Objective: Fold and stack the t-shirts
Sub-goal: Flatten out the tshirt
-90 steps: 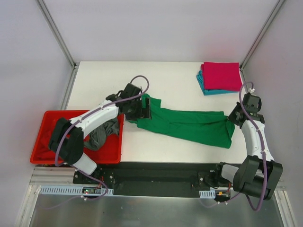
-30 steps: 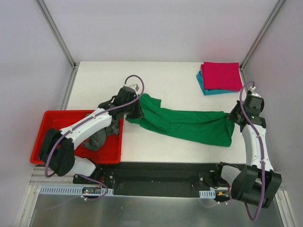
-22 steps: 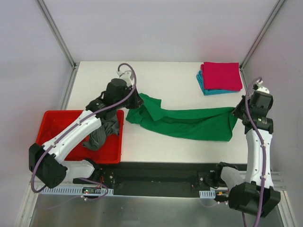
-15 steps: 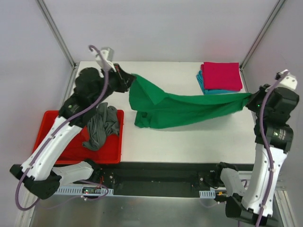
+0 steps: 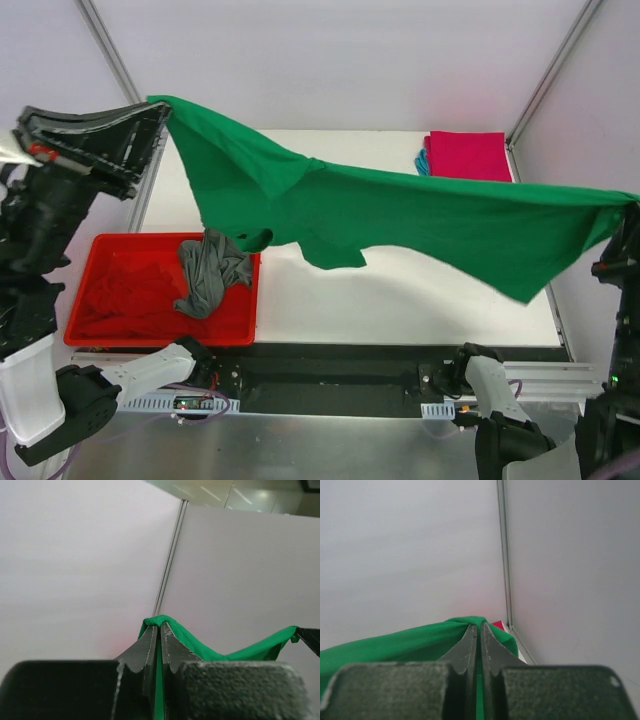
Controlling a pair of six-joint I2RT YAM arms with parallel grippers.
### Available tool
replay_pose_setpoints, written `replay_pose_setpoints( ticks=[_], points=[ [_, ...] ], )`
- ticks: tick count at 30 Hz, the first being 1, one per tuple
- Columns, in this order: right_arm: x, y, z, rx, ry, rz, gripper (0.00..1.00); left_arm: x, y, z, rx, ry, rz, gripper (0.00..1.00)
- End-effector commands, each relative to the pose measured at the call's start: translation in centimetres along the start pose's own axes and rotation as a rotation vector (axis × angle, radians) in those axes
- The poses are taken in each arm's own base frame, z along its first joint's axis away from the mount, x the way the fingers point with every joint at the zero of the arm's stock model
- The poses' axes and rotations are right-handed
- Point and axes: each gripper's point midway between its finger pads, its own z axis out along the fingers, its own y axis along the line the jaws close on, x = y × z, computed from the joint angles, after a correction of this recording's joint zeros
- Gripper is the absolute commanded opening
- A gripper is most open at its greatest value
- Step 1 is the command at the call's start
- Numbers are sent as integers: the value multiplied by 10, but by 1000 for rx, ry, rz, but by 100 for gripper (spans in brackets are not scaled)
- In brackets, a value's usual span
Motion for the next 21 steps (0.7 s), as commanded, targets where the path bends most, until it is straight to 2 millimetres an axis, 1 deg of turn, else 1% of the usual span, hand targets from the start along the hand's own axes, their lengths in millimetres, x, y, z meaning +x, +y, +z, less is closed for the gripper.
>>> replay_pose_setpoints(
  ticks=[1, 3, 4, 6, 7, 9, 11, 12, 14, 15, 17, 18, 20, 21],
  points=[
    [-4, -3, -1, 9, 8, -57, 0, -29, -16, -7, 58, -61, 55, 0],
    [-1, -1, 0, -4, 17, -56, 0, -34, -18, -5, 63, -72, 64, 0],
    [2, 0, 3, -8, 28, -58, 0, -33, -14, -2, 45, -72, 63, 0],
    [13, -2, 11, -2, 58, -62, 0, -22, -3, 11, 6, -52, 69, 0],
    [19, -3, 16, 4, 73, -64, 0, -14, 6, 19, -25, -34, 75, 0],
    [36, -4, 30, 4, 119, -64, 0, 10, 30, 37, -114, 8, 86, 0],
    [60, -3, 47, -11, 173, -59, 0, 36, 61, 56, -228, 53, 111, 0],
    [82, 4, 58, -46, 222, -33, 0, 49, 76, 65, -283, 76, 139, 0],
    [116, 8, 82, -66, 283, 11, 0, 90, 115, 89, -400, 142, 182, 0],
    [136, 8, 92, -71, 324, 27, 0, 111, 134, 98, -438, 185, 190, 0],
    [182, 7, 112, -73, 416, 50, 1, 164, 173, 116, -490, 293, 191, 0],
    [207, 6, 122, -72, 459, 59, 2, 192, 192, 121, -508, 352, 183, 0],
    [256, 5, 140, -83, 536, 71, 5, 250, 232, 133, -512, 448, 165, 0],
    [281, 5, 150, -95, 568, 75, 5, 282, 249, 140, -495, 497, 147, 0]
  ],
)
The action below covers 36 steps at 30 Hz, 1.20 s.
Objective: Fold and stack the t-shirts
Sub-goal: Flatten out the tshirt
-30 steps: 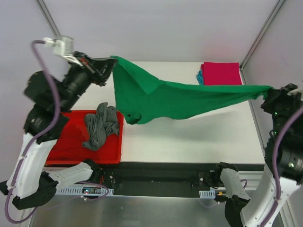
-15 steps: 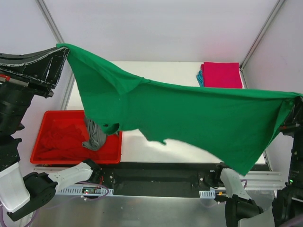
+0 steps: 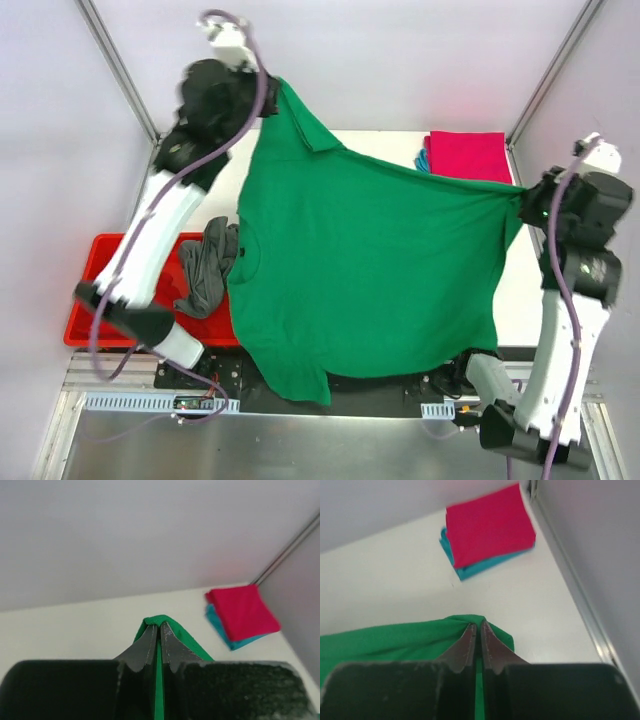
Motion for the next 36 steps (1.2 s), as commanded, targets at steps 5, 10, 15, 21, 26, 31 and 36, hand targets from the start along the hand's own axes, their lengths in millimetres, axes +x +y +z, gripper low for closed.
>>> replay_pose_setpoints(
  ticks=[5, 10, 15, 21, 26, 31, 36],
  points=[
    [101, 2, 164, -153, 278, -9, 7, 214, 70, 153, 8, 387, -22, 0],
    [140, -15, 231, -125, 465, -61, 62, 306, 103, 204, -52, 491, -27, 0],
    [133, -48, 238, 62, 493, -122, 86, 314, 128, 215, -155, 481, -99, 99],
    [137, -37, 216, 11, 470, -115, 89, 277, 96, 192, -45, 476, -158, 99],
    [172, -15, 180, -50, 545, -26, 96, 275, 64, 129, 40, 579, -287, 99],
    [228, 9, 145, -72, 695, 40, 96, 337, 39, 57, 66, 780, -353, 99],
    [272, 6, 136, -25, 818, 66, 96, 391, 43, 17, 20, 926, -395, 99]
  ],
)
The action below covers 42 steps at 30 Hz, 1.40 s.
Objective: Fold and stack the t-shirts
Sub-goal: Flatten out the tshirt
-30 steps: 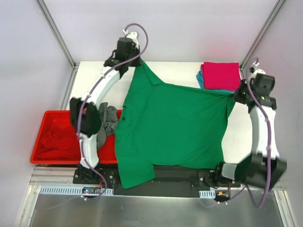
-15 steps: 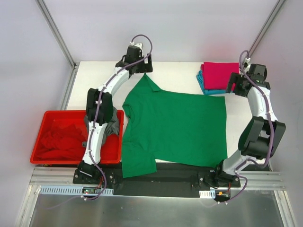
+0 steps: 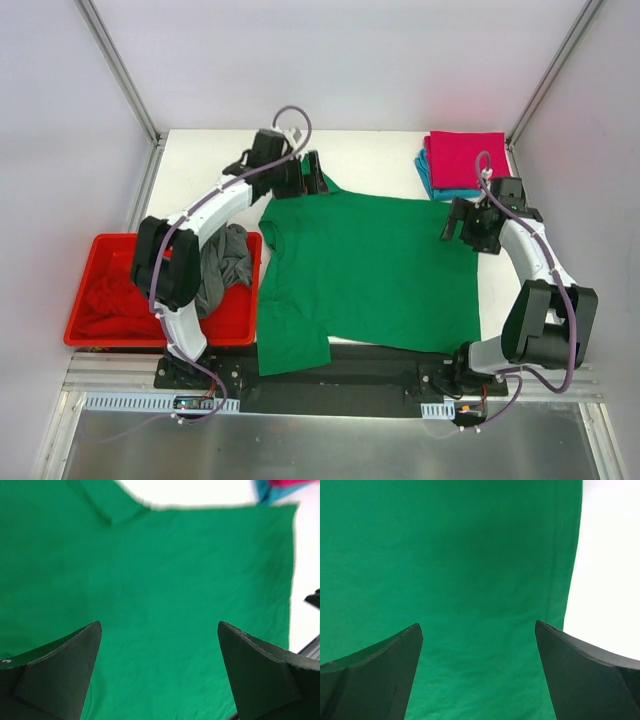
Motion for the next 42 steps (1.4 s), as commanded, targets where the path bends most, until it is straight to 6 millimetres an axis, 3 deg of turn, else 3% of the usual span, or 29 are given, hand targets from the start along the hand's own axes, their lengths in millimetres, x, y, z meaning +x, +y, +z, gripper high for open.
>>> replay_pose_setpoints(
  ticks=[1, 6, 10, 16, 23, 31, 34, 37, 39, 42],
  points=[
    [27, -4, 12, 32, 97, 78, 96, 63, 19, 12, -20, 165, -95, 99],
    [25, -18, 35, 89, 161, 50, 96, 90, 38, 30, -53, 248, -129, 99],
    [10, -32, 61, 95, 172, 23, 96, 92, 50, 49, -90, 272, -139, 99],
    [6, -48, 91, 74, 253, 12, 96, 94, 65, 72, -120, 295, -152, 99],
    [-21, -75, 94, 137, 251, 48, 96, 85, 69, 91, -107, 292, -156, 99],
    [-35, -76, 101, 117, 226, 38, 96, 62, 55, 109, -25, 291, -156, 99],
    [-47, -73, 89, 123, 191, 36, 96, 55, 39, 98, 22, 287, -149, 99],
    [-60, -64, 63, 109, 125, 42, 96, 39, 21, 71, 35, 238, -110, 99],
    [-64, -59, 41, 112, 85, 54, 96, 25, 0, 41, 61, 185, -75, 99],
    [-59, -54, 9, 133, 19, 85, 96, 29, -20, 2, 62, 146, -45, 99]
  ],
)
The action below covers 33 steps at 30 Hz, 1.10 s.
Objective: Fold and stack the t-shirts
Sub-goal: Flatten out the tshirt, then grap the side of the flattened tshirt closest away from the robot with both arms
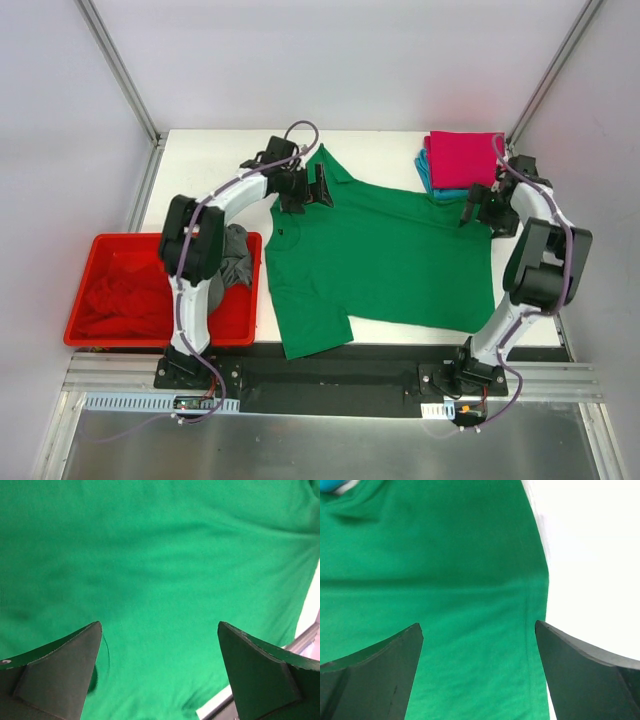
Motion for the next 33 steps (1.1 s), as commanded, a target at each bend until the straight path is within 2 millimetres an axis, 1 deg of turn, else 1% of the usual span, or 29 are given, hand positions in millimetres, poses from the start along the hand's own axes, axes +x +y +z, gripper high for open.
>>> replay_pose_setpoints(
  ticks=[1, 3, 5, 6, 7, 8, 9, 10, 12, 14, 16, 18, 20, 21, 24, 27, 30, 33],
  points=[
    [1, 2, -77, 30, -164, 62, 96, 4, -63, -91, 71, -140, 118, 99],
    [16, -4, -94, 71, -197, 105, 96, 33, -70, -106, 67, -126, 132, 99],
    [39, -10, -101, 109, -208, 162, 96, 72, -66, -116, 19, -99, 146, 99],
    [50, -9, -103, 102, -214, 175, 96, 98, -64, -116, -11, -65, 158, 99],
    [60, -7, -106, 92, -226, 192, 96, 117, -58, -121, -48, -53, 159, 99],
    [65, -6, -112, 80, -262, 200, 96, 141, -50, -122, -77, -16, 156, 99],
    [73, -6, -111, 78, -273, 204, 96, 161, -41, -126, -104, 7, 151, 99],
    [80, 1, -113, 36, -282, 224, 96, 182, -27, -127, -147, 29, 143, 98],
    [90, 2, -111, 22, -310, 237, 96, 221, -6, -131, -199, 86, 109, 95],
    [96, 3, -111, 12, -330, 243, 96, 251, 4, -135, -213, 121, 65, 88],
    [99, 3, -112, 8, -339, 242, 96, 275, 8, -139, -216, 147, 61, 83],
    [102, 4, -112, 2, -332, 230, 96, 288, 13, -141, -228, 138, 51, 77],
    [104, 5, -110, -3, -323, 227, 96, 299, 18, -141, -242, 151, 44, 63],
    [106, 5, -109, -6, -324, 228, 96, 304, 20, -140, -248, 164, 32, 60],
    [111, 1, -103, 15, -317, 227, 96, 315, 24, -137, -275, 190, 25, 58],
    [112, -1, -103, 24, -314, 229, 96, 325, 25, -131, -299, 237, 35, 53],
    [111, -2, -104, 30, -323, 228, 96, 334, 33, -125, -346, 289, 30, 52],
    [112, -2, -103, 31, -324, 228, 96, 337, 34, -121, -369, 305, 38, 52]
  ],
)
